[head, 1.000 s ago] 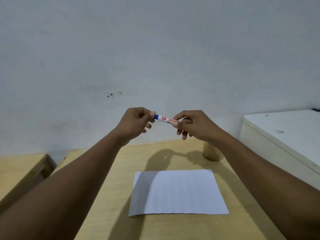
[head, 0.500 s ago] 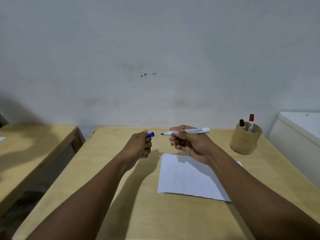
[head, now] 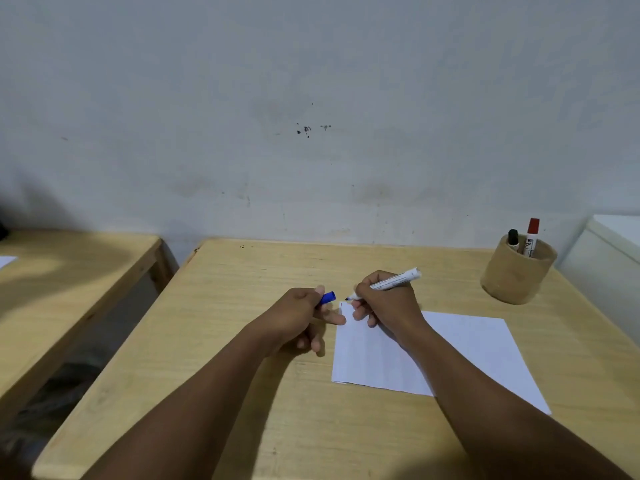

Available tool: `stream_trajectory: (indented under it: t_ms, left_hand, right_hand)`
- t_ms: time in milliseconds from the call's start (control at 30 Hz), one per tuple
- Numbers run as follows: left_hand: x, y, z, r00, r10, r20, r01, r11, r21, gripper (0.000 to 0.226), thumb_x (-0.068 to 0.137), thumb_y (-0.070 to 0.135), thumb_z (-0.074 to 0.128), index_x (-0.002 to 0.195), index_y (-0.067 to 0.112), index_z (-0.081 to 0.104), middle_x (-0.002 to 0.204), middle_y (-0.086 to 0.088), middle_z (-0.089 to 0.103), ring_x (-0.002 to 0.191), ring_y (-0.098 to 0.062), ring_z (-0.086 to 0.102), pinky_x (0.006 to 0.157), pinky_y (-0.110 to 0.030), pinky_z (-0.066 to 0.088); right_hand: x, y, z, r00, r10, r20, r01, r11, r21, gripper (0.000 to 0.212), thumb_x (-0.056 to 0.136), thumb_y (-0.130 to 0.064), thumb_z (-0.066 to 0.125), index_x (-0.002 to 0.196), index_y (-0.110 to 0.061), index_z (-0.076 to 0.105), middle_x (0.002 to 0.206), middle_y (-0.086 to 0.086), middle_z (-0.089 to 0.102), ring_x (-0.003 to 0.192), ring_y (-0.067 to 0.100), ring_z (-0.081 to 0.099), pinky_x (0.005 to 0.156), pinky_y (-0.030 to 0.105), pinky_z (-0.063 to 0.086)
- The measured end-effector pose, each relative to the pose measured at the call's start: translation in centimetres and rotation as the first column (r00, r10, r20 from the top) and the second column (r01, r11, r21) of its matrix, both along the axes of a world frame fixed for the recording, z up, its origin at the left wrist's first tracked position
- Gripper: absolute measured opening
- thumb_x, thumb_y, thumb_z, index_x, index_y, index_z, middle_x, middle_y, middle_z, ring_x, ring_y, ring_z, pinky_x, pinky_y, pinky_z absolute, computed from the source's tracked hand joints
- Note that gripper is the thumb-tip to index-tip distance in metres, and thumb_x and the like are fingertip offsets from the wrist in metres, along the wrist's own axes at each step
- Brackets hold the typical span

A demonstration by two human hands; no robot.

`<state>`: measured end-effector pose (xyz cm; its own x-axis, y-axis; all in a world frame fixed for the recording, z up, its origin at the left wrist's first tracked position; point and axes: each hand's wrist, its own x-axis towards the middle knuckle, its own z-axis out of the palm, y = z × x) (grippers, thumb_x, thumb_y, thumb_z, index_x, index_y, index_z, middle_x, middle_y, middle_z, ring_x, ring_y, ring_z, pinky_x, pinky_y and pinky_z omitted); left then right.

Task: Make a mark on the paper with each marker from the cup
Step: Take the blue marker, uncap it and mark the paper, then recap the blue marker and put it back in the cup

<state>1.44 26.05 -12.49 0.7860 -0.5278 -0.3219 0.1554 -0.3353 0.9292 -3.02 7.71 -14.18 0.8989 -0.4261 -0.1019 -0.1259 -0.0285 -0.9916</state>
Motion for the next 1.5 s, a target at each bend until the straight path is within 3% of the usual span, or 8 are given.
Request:
stream_trajectory:
  t_ms: [500,700,767,867,1033,1133,1233,1500]
  left_hand:
    - [0.4,-0.3,-0.4,1.000,0.010,-0.006,-0.010,1.000,-0.016,0.042,0.109,0.041,0.031,0.105,0.006,0.054,0.100,-0.005,0.082,0.042,-0.024,0.062,0.039,-0.021,0.038]
    - [0.7,-0.5,-0.5,1.000,0.002,-0.003,-0.003,1.000,-0.008,0.044,0.109,0.042,0.031,0.117,0.005,0.053,0.101,-0.005,0.082,0.046,-0.027,0.065,0.040,-0.023,0.041]
    - [0.7,-0.5,-0.5,1.000,0.004,-0.001,-0.004,1.000,-0.009,0.044,0.109,0.042,0.031,0.118,0.006,0.054,0.101,-0.005,0.082,0.047,-0.027,0.066,0.039,-0.022,0.041]
    - [0.6,-0.4,-0.3,1.000,0.004,-0.017,-0.005,1.000,-0.019,0.044,0.109,0.041,0.032,0.115,0.003,0.054,0.102,-0.007,0.082,0.047,-0.027,0.065,0.039,-0.022,0.041]
    - [1.0,-0.6,1.3,0.999,0.033,0.033,-0.030,0.994,-0.105,0.037,0.106,0.040,0.043,0.099,0.005,0.054,0.101,-0.010,0.082,0.045,-0.024,0.061,0.047,-0.027,0.035]
    - [1.5,-1.8,3.5,0.993,0.034,0.110,-0.018,0.989,-0.145,0.038,0.101,0.036,0.058,0.109,-0.001,0.062,0.104,-0.012,0.081,0.051,-0.021,0.058,0.054,-0.028,0.041]
    - [1.5,-3.6,6.1,0.985,-0.010,0.170,0.043,0.981,-0.189,0.028,0.096,0.032,0.068,0.106,0.006,0.070,0.106,-0.012,0.080,0.057,-0.020,0.062,0.060,-0.028,0.045]
    - [-0.6,-10.2,9.6,0.978,-0.114,0.177,0.165,0.936,-0.311,0.014,0.091,0.018,0.073,0.101,0.010,0.070,0.096,-0.007,0.076,0.065,-0.020,0.065,0.061,-0.024,0.050]
  right_hand:
    - [0.5,0.2,-1.3,0.999,-0.037,0.017,0.038,0.996,-0.079,0.009,0.073,-0.010,0.075,0.075,-0.004,0.068,0.078,0.028,0.075,0.057,0.026,0.070,0.052,0.032,0.048]
    - [0.5,-0.1,-1.4,1.000,0.008,0.017,-0.006,0.993,-0.114,0.009,0.072,-0.005,0.075,0.073,-0.001,0.067,0.075,0.032,0.072,0.057,0.028,0.070,0.053,0.032,0.050]
    - [0.4,-0.1,-1.1,1.000,-0.003,0.020,0.005,0.998,-0.065,0.008,0.074,-0.004,0.073,0.074,0.001,0.067,0.072,0.032,0.070,0.056,0.030,0.069,0.052,0.031,0.051]
    - [0.4,-0.5,0.1,0.997,-0.067,0.038,0.061,0.988,0.139,0.009,0.078,-0.009,0.067,0.076,0.000,0.067,0.066,0.023,0.065,0.051,0.027,0.060,0.047,0.029,0.043]
    - [0.3,-3.3,3.4,0.967,-0.253,0.019,0.205,0.823,0.529,0.015,0.088,-0.014,0.066,0.075,-0.011,0.059,0.053,0.003,0.057,0.035,0.008,0.040,0.035,0.018,0.024]
    - [-1.3,-5.1,6.2,0.985,-0.112,0.127,0.032,0.858,0.513,0.010,0.092,-0.018,0.068,0.084,-0.014,0.063,0.062,0.005,0.063,0.043,0.008,0.052,0.039,0.017,0.036]
    - [-3.4,-7.1,8.8,0.982,0.006,0.191,-0.111,0.832,0.544,0.016,0.095,-0.023,0.058,0.093,-0.011,0.069,0.070,0.008,0.069,0.052,0.014,0.060,0.046,0.021,0.045]
    - [-6.9,-10.2,10.3,0.985,-0.066,0.162,-0.026,0.861,0.509,0.021,0.091,-0.020,0.058,0.077,-0.009,0.068,0.061,0.009,0.067,0.044,0.014,0.056,0.041,0.020,0.040]
